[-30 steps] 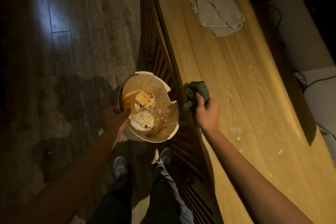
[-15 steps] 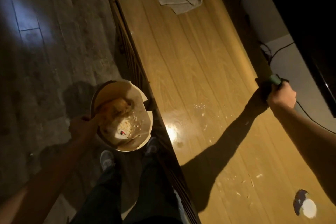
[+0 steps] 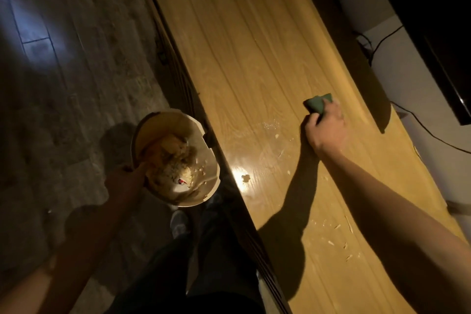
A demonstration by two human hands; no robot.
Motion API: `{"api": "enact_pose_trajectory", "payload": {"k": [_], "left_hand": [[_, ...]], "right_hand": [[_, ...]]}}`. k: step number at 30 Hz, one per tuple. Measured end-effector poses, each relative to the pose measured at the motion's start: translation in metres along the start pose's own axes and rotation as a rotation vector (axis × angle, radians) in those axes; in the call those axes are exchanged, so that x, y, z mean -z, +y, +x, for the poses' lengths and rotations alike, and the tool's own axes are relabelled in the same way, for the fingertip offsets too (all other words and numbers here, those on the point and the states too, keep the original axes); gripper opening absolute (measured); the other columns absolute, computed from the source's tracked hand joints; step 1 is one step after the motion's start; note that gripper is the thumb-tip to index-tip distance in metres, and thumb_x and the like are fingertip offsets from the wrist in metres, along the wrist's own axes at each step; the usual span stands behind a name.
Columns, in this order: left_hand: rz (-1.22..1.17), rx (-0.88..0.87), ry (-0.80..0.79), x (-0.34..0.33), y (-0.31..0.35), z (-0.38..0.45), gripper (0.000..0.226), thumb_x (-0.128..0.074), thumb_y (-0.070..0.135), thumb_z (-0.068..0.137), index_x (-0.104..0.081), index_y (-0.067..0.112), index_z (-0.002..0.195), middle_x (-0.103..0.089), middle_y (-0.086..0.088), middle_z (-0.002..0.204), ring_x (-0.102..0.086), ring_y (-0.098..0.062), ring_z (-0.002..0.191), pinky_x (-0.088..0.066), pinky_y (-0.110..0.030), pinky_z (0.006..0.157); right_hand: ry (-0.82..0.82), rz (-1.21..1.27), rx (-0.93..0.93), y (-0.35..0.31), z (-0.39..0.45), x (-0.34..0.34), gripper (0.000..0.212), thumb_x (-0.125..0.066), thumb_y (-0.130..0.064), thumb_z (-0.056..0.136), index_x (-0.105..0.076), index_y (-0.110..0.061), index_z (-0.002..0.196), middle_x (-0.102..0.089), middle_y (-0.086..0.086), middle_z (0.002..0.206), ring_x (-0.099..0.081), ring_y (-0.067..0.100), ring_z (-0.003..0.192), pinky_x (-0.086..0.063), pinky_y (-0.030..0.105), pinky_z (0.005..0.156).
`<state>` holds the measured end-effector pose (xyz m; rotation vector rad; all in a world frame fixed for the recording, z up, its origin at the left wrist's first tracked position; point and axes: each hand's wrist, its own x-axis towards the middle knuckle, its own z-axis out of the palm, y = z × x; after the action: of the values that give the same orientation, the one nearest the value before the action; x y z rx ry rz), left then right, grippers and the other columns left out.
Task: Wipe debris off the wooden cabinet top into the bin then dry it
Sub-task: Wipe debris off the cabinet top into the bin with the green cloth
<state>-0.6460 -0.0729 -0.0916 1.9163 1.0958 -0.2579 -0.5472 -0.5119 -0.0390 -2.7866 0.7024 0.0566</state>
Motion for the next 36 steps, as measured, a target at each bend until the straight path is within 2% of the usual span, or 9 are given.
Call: {"api": "enact_pose_trajectory", "payload": {"k": [4, 8, 11, 15, 19, 24, 27, 32, 36], "left_hand": [[0.044, -0.041, -0.035, 0.002, -0.002, -0.012, 0.036, -0.080, 0.026, 0.082, -0.058, 0.010, 0.059, -0.057, -0.007, 0.058, -0.052, -0.018, 0.055, -0.035, -0.027, 0.051], [0.004, -0.012, -0.085, 0.006, -0.003, -0.026, 0.025, -0.077, 0.026, 0.085, -0.063, 0.007, 0.078, -0.068, -0.020, 0.087, -0.065, -0.032, 0.080, -0.054, -0.041, 0.071], [-0.012, -0.003, -0.108, 0.010, -0.003, -0.038, 0.025, -0.077, 0.030, 0.084, -0.061, 0.013, 0.074, -0.069, -0.014, 0.087, -0.069, -0.036, 0.088, -0.059, -0.047, 0.079], [-0.031, -0.003, -0.120, 0.016, -0.007, -0.049, 0.023, -0.074, 0.026, 0.088, -0.070, 0.004, 0.094, -0.071, -0.017, 0.093, -0.069, -0.036, 0.090, -0.054, -0.039, 0.073], [-0.062, 0.019, -0.165, 0.020, -0.014, -0.060, 0.038, -0.069, 0.029, 0.094, -0.066, -0.001, 0.117, -0.069, -0.023, 0.113, -0.066, -0.039, 0.105, -0.055, -0.046, 0.088], [-0.082, 0.020, -0.216, 0.015, -0.018, -0.081, 0.051, -0.068, 0.041, 0.093, -0.063, -0.003, 0.119, -0.068, -0.024, 0.115, -0.065, -0.041, 0.108, -0.055, -0.052, 0.091], [-0.116, 0.047, -0.220, 0.009, -0.023, -0.086, 0.049, -0.072, 0.034, 0.091, -0.062, -0.009, 0.113, -0.067, -0.022, 0.102, -0.064, -0.039, 0.097, -0.054, -0.038, 0.069], [-0.040, -0.008, -0.147, -0.005, -0.029, -0.083, 0.038, -0.066, 0.019, 0.095, -0.062, -0.018, 0.105, -0.061, -0.029, 0.091, -0.059, -0.045, 0.090, -0.045, -0.047, 0.080], [-0.011, -0.054, -0.046, -0.013, -0.037, -0.076, 0.031, -0.070, 0.026, 0.094, -0.067, -0.004, 0.085, -0.059, -0.017, 0.074, -0.055, -0.033, 0.079, -0.037, -0.036, 0.072]], "right_hand": [[-0.037, 0.001, 0.130, -0.054, -0.066, -0.023, 0.049, -0.048, -0.030, 0.101, -0.042, -0.020, 0.148, -0.037, 0.005, 0.155, -0.064, 0.027, 0.112, -0.062, 0.045, 0.083], [-0.095, -0.054, 0.278, -0.108, -0.138, -0.049, 0.051, -0.054, -0.024, 0.097, -0.043, -0.024, 0.147, -0.036, 0.003, 0.155, -0.064, 0.020, 0.109, -0.061, 0.031, 0.063], [-0.193, -0.070, 0.421, -0.141, -0.190, -0.066, 0.063, -0.065, -0.019, 0.091, -0.041, -0.026, 0.150, -0.038, 0.006, 0.157, -0.059, 0.025, 0.124, -0.062, 0.037, 0.077], [-0.465, 0.113, 0.360, -0.163, -0.249, -0.085, 0.060, -0.060, -0.011, 0.094, -0.040, -0.029, 0.148, -0.069, 0.011, 0.121, -0.069, 0.036, 0.107, -0.056, 0.047, 0.088], [-0.451, 0.251, 0.367, -0.148, -0.271, -0.081, 0.054, -0.056, -0.013, 0.099, -0.043, -0.028, 0.149, -0.069, 0.008, 0.127, -0.068, 0.033, 0.110, -0.055, 0.046, 0.094], [-0.291, 0.531, 0.320, -0.107, -0.232, -0.035, 0.037, -0.052, -0.018, 0.105, -0.055, -0.014, 0.142, -0.073, 0.009, 0.117, -0.069, 0.027, 0.102, -0.054, 0.038, 0.091], [-0.158, 0.567, 0.205, -0.067, -0.181, -0.004, 0.034, -0.051, -0.017, 0.106, -0.057, -0.012, 0.140, -0.072, 0.005, 0.119, -0.067, 0.018, 0.105, -0.053, 0.033, 0.094], [0.056, 0.400, -0.053, 0.039, -0.059, 0.043, 0.042, -0.047, -0.015, 0.105, -0.047, -0.016, 0.148, -0.061, 0.010, 0.139, -0.057, 0.026, 0.127, -0.044, 0.042, 0.111], [0.081, 0.178, -0.281, 0.126, 0.017, 0.069, 0.044, -0.051, -0.009, 0.102, -0.045, -0.018, 0.145, -0.059, 0.016, 0.137, -0.059, 0.037, 0.125, -0.050, 0.052, 0.101]]}}
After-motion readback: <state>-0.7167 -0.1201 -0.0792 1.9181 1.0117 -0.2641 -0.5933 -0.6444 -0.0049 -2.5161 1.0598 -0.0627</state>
